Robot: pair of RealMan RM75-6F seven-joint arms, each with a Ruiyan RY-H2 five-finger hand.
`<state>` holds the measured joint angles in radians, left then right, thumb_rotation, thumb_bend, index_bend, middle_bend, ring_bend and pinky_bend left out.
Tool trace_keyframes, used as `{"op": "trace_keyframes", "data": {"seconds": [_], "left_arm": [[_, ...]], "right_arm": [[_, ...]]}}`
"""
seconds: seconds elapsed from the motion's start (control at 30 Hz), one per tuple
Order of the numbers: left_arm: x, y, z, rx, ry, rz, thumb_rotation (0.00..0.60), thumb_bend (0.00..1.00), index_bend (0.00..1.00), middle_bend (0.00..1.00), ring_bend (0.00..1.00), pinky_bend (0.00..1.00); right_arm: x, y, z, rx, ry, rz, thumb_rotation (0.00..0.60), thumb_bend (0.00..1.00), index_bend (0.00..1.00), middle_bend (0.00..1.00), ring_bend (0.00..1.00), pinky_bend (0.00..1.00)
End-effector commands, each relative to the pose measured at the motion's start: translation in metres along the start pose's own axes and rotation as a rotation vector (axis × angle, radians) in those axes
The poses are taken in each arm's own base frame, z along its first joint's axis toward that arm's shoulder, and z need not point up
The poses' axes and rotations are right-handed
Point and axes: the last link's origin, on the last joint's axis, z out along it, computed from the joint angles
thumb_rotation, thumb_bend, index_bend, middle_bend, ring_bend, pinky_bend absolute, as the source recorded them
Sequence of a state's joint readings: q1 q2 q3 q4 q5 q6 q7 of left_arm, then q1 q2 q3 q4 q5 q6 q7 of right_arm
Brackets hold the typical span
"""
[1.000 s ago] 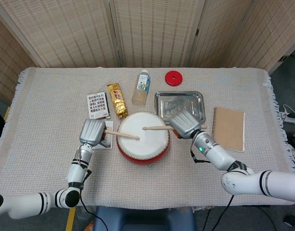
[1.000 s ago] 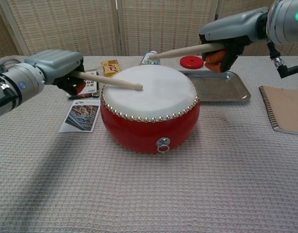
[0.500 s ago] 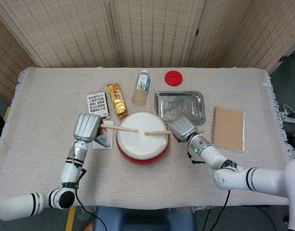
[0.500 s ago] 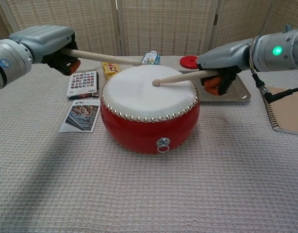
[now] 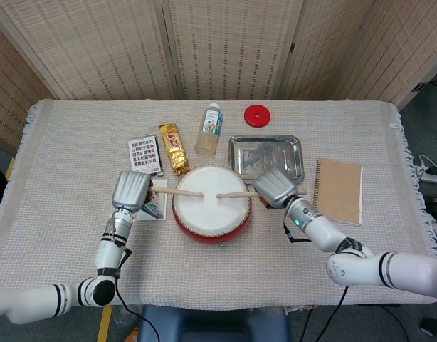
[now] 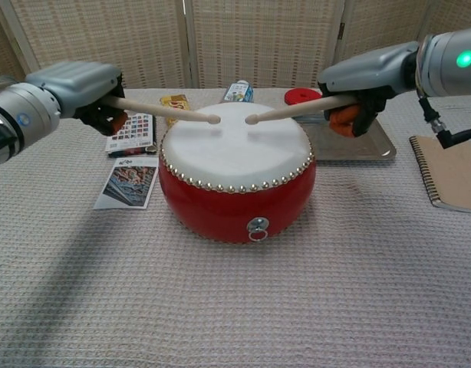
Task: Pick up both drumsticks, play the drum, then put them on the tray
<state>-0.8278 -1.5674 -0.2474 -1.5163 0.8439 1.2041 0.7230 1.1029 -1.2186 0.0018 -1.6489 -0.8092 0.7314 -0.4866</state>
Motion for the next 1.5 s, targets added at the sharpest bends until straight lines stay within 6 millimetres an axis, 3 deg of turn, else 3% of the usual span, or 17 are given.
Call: {"op": "trace_keyframes", "data": {"seconds": [0.03,0.13,0.23,0.37,0.53,0.8,0.93,1.07,1.33,1.5], "left_arm": [[0.021,-0.011,-0.005,0.009,0.068,-0.040,0.600,0.58,1.00,1.00,1.00,1.00],[0.031,-0.018,-0.010,0.010,0.100,-0.063,0.600,0.58,1.00,1.00,1.00,1.00],[0.032,-0.024,-0.015,0.006,0.105,-0.062,0.600,0.58,1.00,1.00,1.00,1.00],[0.028,-0.031,-0.020,0.005,0.097,-0.059,0.600,0.58,1.00,1.00,1.00,1.00],[0.025,-0.038,-0.022,0.014,0.086,-0.077,0.600,0.58,1.00,1.00,1.00,1.00],[0.023,-0.047,-0.023,0.040,0.074,-0.105,0.600,0.58,1.00,1.00,1.00,1.00],[0.023,-0.052,-0.023,0.055,0.071,-0.114,0.600,0.58,1.00,1.00,1.00,1.00],[0.026,-0.055,-0.023,0.062,0.080,-0.118,0.600,0.58,1.00,1.00,1.00,1.00],[0.033,-0.060,-0.027,0.064,0.097,-0.137,0.600,0.58,1.00,1.00,1.00,1.00],[0.035,-0.062,-0.029,0.062,0.105,-0.146,0.600,0.58,1.00,1.00,1.00,1.00]], "right_arm": [[-0.020,-0.002,0.013,-0.004,-0.073,-0.034,0.600,0.62,1.00,1.00,0.97,1.00],[-0.019,-0.005,0.018,-0.004,-0.063,-0.025,0.600,0.62,1.00,1.00,0.97,1.00],[-0.003,-0.001,0.011,-0.005,0.005,0.032,0.600,0.62,1.00,1.00,0.96,1.00],[0.017,0.021,-0.006,-0.031,0.089,0.098,0.600,0.62,1.00,1.00,0.95,1.00],[0.016,0.055,-0.010,-0.092,0.106,0.128,0.600,0.62,1.00,1.00,0.91,0.96],[-0.012,0.089,0.021,-0.167,0.052,0.169,0.600,0.62,1.00,1.00,0.82,0.90],[-0.025,0.092,0.043,-0.181,0.033,0.166,0.600,0.59,1.00,0.98,0.75,0.84],[-0.034,0.088,0.066,-0.185,0.026,0.158,0.600,0.52,0.99,0.91,0.66,0.78],[-0.041,0.092,0.098,-0.256,0.022,0.184,0.600,0.43,0.81,0.74,0.52,0.67],[-0.041,0.091,0.111,-0.296,0.014,0.209,0.600,0.38,0.59,0.62,0.41,0.57]]}}
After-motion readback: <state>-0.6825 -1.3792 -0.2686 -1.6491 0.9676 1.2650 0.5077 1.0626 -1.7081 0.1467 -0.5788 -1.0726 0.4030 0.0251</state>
